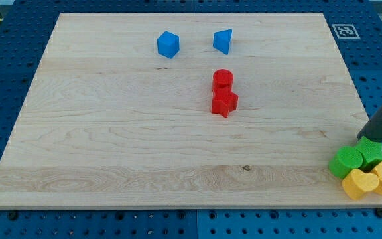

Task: Move the red star above the green star

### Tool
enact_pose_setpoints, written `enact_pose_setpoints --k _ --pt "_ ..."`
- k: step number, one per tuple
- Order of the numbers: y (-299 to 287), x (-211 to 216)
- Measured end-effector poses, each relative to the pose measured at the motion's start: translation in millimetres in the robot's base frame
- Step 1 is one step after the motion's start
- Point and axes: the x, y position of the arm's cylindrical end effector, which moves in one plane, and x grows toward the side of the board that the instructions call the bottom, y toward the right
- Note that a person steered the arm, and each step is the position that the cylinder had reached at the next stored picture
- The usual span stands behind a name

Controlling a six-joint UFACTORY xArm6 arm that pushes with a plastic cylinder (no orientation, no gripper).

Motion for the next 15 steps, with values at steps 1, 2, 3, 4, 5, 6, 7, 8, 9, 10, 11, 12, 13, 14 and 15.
enact_pose_setpoints --k 1,2,3,4,5,6,7,8,9,10,11,12,13,14,15 --pt "3.1 -13.8" --pt "3.1 -44.5" --pt "3.1 -46.7" --pt "-7.9 -51.2" --pt "-45.3 -51.4" --pt "-65.1 -59.5" --pt "-73.6 -59.5" --pt "-79.7 -59.5" --pt "-86.2 -59.5" --pt "-95.5 -66.7" --pt "-119.6 -88.0" --pt "-150.4 -109.8" --pt "-186.3 -139.5" --pt "-234.9 -164.6" --pt "-275.8 -161.9"
